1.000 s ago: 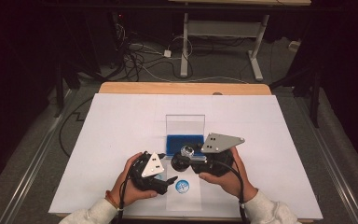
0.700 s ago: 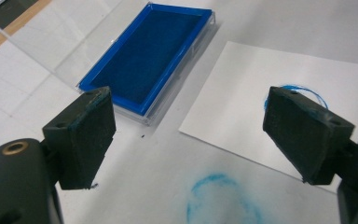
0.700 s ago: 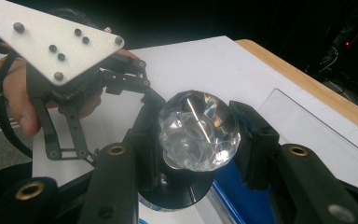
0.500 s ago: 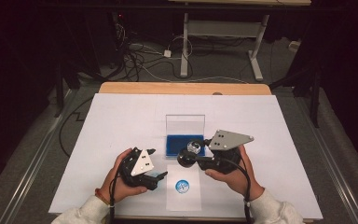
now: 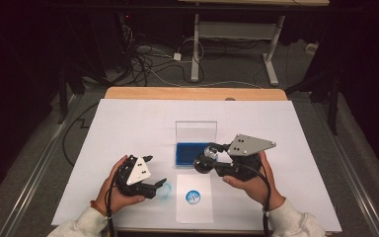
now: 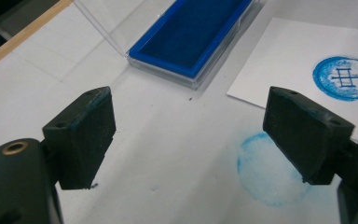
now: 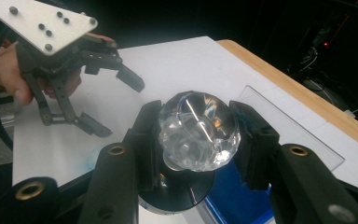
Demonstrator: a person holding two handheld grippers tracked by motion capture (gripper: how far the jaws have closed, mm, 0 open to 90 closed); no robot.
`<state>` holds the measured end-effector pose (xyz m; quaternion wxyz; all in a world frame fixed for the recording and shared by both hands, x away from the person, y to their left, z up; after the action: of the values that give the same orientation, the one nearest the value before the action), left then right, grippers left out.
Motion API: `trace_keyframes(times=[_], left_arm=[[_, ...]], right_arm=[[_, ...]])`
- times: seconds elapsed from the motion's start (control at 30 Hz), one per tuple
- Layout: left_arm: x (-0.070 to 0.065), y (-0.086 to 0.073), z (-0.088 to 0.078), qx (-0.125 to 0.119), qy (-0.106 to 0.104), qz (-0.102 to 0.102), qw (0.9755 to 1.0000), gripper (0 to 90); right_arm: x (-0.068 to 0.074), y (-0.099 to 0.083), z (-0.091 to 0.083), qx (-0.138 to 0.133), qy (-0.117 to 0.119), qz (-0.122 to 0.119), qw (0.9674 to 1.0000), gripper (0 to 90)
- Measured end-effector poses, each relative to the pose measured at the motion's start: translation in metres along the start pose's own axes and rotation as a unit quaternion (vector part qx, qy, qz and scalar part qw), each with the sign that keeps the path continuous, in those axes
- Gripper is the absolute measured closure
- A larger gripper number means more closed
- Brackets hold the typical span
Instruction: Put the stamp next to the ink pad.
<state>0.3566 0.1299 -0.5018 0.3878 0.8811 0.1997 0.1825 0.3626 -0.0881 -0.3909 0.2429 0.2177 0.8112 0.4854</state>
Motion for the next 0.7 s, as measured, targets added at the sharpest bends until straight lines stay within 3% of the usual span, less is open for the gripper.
trace_keyframes(times=[0.7], left_arm=[[0.003,-0.032,-0.023,0.009,0.028,-0.029,0.9991,16.8]], right_arm=[[-0.024,-0.007,-0.009,0.012,-0.040,0.004,0.9991,57.6]])
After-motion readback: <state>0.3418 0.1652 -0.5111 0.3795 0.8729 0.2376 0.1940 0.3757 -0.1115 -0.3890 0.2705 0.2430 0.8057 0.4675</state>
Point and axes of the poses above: each handheld gripper's, and its own axes: z roughly forward along the jaws, y roughly out of its top, x roughly to its left, the point moved 8 cm from there along z, roughly forward along the jaws, and after that the axes turned 7 degrees about -y, right-handed, at the moved point
